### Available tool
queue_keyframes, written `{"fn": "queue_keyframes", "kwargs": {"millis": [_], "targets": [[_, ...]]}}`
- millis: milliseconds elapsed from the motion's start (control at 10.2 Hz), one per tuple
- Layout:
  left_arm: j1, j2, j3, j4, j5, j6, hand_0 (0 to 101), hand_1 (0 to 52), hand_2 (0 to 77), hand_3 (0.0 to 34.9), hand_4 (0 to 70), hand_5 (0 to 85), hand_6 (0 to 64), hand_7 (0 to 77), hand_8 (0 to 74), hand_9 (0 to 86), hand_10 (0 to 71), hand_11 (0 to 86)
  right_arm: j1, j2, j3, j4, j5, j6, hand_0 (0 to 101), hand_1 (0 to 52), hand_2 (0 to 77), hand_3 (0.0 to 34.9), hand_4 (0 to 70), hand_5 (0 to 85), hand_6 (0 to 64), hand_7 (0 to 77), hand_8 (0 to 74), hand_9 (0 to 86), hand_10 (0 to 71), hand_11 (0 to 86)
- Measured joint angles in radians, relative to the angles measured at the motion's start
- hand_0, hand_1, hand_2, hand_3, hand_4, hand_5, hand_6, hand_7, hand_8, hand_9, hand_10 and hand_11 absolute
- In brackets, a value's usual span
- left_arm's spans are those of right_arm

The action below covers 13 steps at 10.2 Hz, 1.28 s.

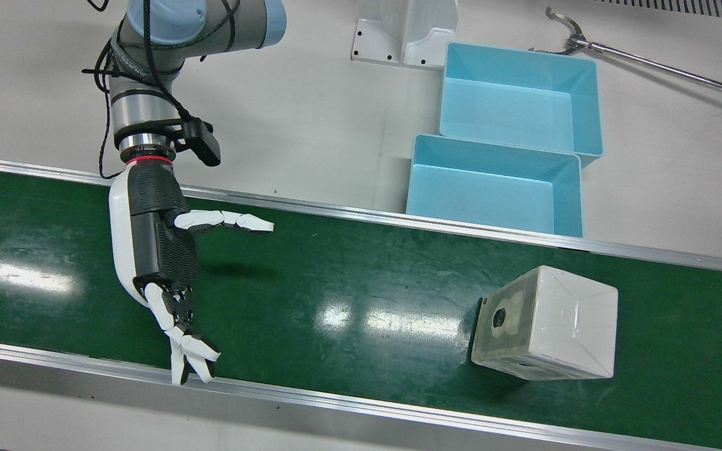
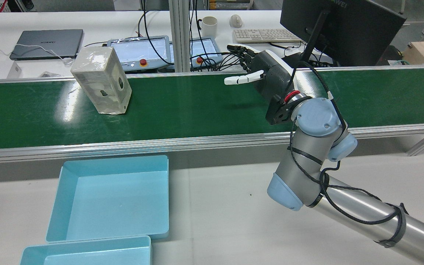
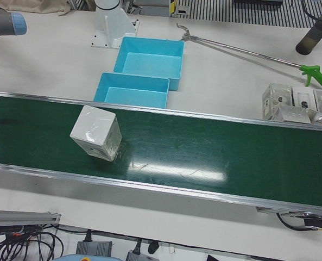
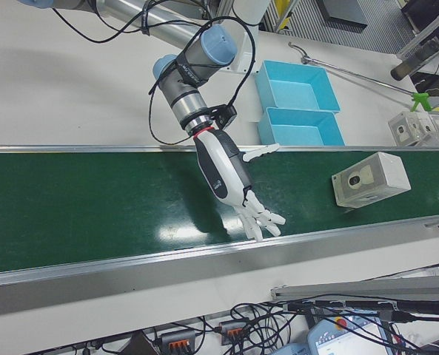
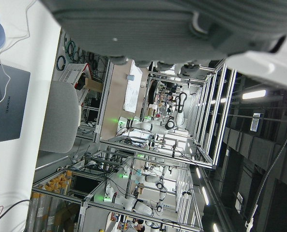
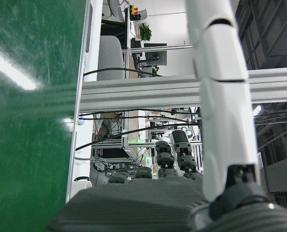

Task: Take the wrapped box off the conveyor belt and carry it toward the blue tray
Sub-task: 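Move the right hand along the belt toward the approaching wrapped box, then close the right hand around the wrapped white box and lift it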

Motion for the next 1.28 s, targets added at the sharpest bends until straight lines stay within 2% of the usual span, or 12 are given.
{"fn": "queue_keyframes", "kwargs": {"millis": [98,393,589,688,982,1080,1179,1277], "targets": [[0.000,0.000,0.000,0.000,0.000,0.000,0,0.0,1.1,0.0,0.0,1.1,0.5,0.5,0.5,0.5,0.5,0.5,0.000,0.008,0.000,0.000,-0.001,-0.007,50,16.4,3.8,0.0,6.0,15.8,2.2,3.8,0.0,1.6,0.0,1.6],[0.000,0.000,0.000,0.000,0.000,0.000,0,0.0,1.1,0.0,0.0,1.1,0.5,0.5,0.5,0.5,0.5,0.5,-0.003,0.018,0.000,0.000,-0.002,-0.026,50,16.4,4.9,0.0,7.1,16.4,2.2,3.8,0.0,1.6,0.0,1.6],[0.000,0.000,0.000,0.000,0.000,0.000,0,0.0,0.5,0.0,0.0,1.1,0.5,0.5,0.5,0.5,0.5,0.5,-0.014,0.025,-0.001,0.002,-0.002,-0.039,50,16.9,7.1,0.0,10.9,17.5,2.7,3.8,0.0,1.6,0.0,1.6],[0.000,0.000,0.000,0.000,0.000,0.000,0,0.0,1.1,0.0,0.0,1.1,0.5,0.5,0.5,0.5,0.0,0.5,-0.023,0.030,-0.006,0.009,-0.002,-0.047,50,18.5,7.1,0.0,8.2,16.9,2.7,3.8,0.0,1.6,0.0,1.6],[0.000,0.000,0.000,0.000,0.000,0.000,0,0.0,1.1,0.0,0.0,1.1,0.5,0.5,0.5,0.5,0.5,0.5,-0.033,0.033,-0.035,0.072,-0.003,-0.056,50,18.5,8.2,0.0,7.1,15.3,2.7,3.8,0.0,1.6,0.0,1.6],[0.000,0.000,0.000,0.000,0.000,0.000,0,0.0,1.1,0.0,0.0,1.1,0.5,0.5,0.5,0.5,0.5,0.5,-0.030,0.031,-0.039,0.082,-0.004,-0.056,48,12.0,3.3,0.0,4.9,13.6,2.7,3.8,0.0,1.6,0.0,1.6],[0.000,0.000,0.000,0.000,0.000,0.000,0,0.0,1.1,0.0,0.0,1.1,0.5,0.5,0.5,0.5,0.5,0.5,-0.028,0.029,-0.042,0.086,-0.004,-0.057,48,11.5,2.2,0.0,5.4,14.7,0.0,2.2,0.0,1.6,0.0,1.6],[0.000,0.000,0.000,0.000,0.000,0.000,0,0.0,1.1,0.0,0.0,1.1,0.5,0.5,0.5,0.5,0.5,0.5,-0.028,0.028,-0.045,0.088,-0.004,-0.060,48,12.5,1.6,0.0,5.4,14.7,0.0,2.2,0.0,1.6,0.0,1.6]]}}
